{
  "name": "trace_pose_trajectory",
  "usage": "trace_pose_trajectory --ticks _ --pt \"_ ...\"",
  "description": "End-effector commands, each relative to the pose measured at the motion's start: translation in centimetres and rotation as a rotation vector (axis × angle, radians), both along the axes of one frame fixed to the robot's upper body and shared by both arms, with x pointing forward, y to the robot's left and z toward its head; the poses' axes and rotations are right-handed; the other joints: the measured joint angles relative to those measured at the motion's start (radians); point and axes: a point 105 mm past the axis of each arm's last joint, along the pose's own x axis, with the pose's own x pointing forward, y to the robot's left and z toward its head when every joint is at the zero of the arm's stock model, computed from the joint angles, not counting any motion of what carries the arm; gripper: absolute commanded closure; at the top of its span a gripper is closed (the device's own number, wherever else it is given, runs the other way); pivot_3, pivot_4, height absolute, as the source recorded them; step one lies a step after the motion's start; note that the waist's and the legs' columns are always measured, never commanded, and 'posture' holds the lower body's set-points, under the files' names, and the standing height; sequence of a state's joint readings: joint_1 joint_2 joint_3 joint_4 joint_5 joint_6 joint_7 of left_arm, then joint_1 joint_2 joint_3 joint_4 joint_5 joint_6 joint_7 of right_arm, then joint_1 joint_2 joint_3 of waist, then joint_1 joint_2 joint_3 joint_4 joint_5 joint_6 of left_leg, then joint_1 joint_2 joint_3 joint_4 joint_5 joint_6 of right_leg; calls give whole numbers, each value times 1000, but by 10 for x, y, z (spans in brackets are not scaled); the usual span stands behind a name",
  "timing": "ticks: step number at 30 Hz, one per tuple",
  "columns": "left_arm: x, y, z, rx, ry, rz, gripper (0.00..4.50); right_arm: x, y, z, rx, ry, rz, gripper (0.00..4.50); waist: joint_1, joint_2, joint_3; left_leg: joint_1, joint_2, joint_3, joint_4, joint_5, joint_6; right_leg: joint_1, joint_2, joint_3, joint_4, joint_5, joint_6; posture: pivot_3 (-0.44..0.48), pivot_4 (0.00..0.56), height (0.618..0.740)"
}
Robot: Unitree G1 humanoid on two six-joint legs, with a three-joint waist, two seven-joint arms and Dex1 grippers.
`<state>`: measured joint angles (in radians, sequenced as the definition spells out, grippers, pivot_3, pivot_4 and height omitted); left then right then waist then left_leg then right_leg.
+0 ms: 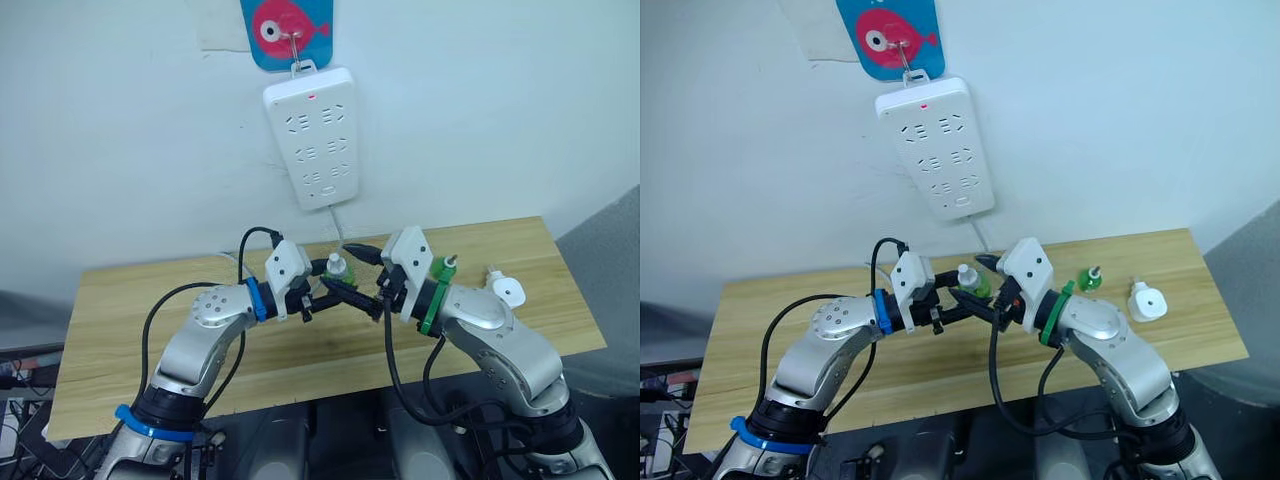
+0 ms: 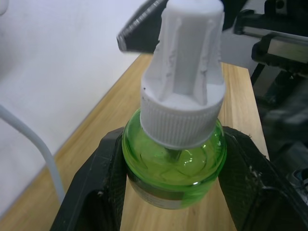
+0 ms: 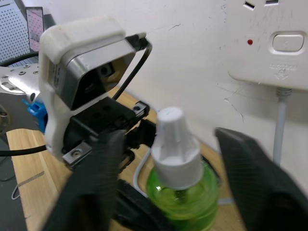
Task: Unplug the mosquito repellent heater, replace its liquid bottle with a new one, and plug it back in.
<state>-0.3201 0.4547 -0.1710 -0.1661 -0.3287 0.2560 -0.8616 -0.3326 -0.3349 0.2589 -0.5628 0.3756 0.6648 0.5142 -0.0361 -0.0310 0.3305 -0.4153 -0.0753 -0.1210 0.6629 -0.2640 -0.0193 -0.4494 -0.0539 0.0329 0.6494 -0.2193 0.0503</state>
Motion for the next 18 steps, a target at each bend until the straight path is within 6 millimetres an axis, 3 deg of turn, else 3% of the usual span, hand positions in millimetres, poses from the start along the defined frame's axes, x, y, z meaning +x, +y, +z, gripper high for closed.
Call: trace_pose_trajectory --ticks 1,3,12,18 --pt "-4 -5 5 -10 -34 -23 2248 -7 2 7 24 -17 15 2821 -1 0 0 0 0 0 0 0 0 0 0 0 0 0 0 -87 277 740" --pt "-4 -5 5 -8 -37 -21 2248 -7 2 5 20 -3 22 3511 -3 0 0 0 0 1 0 0 0 0 0 0 0 0 0 -81 281 740" --pt "-19 -8 4 -23 -14 -115 2248 -12 -2 8 -45 -52 186 3519 -5 0 0 0 0 2 2 0 1 -1 0 0 4 1 0 -66 283 740" --pt "-56 -5 -11 111 -70 -459 2248 -38 -10 9 -105 -22 615 3519 -4 0 0 1 0 4 3 1 1 -2 0 0 7 1 0 -45 281 740"
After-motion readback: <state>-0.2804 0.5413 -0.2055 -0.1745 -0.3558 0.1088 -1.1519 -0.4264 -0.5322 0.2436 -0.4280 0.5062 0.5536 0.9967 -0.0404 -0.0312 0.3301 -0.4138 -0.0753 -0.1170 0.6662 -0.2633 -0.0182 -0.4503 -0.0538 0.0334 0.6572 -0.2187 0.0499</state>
